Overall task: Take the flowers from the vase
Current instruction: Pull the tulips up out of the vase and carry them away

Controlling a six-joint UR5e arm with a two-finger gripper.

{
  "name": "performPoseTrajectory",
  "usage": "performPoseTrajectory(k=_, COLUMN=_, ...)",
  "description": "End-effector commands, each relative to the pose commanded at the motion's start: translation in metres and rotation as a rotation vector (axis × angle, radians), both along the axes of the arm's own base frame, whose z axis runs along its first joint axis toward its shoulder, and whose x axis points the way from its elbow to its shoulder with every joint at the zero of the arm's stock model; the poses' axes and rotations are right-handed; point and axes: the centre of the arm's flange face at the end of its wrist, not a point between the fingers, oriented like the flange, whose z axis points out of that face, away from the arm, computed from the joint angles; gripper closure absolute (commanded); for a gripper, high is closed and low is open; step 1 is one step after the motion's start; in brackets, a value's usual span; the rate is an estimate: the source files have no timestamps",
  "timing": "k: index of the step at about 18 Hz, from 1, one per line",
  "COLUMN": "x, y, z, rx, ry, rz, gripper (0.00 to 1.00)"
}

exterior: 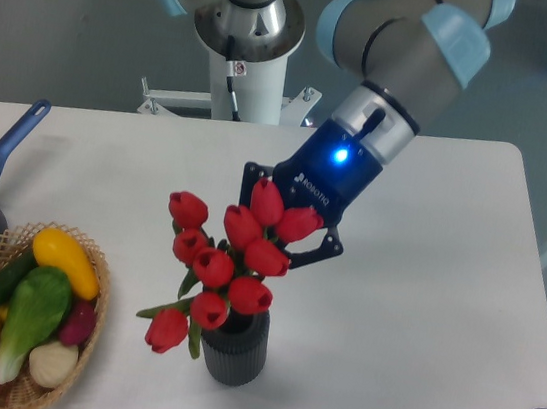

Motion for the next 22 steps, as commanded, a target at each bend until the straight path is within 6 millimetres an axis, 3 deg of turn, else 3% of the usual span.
performPoseTrajectory(k=8, x=0.002, y=-0.030, z=0.050, rx=0.071, ry=-0.004, rz=0.034, gripper=1.00)
performPoseTrajectory(k=12, x=-0.040, y=-0.080, z=0.059, rx=0.042, ry=0.053, rz=0.165, gripper=1.00)
performPoseTrajectory(k=17, x=-0.084, y=-0.124, z=0.039, rx=-0.049, ry=0.098, rz=0.296, gripper=1.00)
performPoseTrajectory(k=18, x=-0.092, y=-0.129, z=0.029, rx=-0.078, ry=0.090, rz=0.314, gripper=1.00)
performPoseTrajectory(k=20, x=-0.118, y=-0.133, z=-0.010, rx=-0.199, ry=0.076, rz=0.364, gripper=1.00)
performPoseTrajectory(k=22, x=-0.130, y=-0.136, z=-0.021, rx=-0.274, ry=0.150, rz=0.378, gripper=1.00)
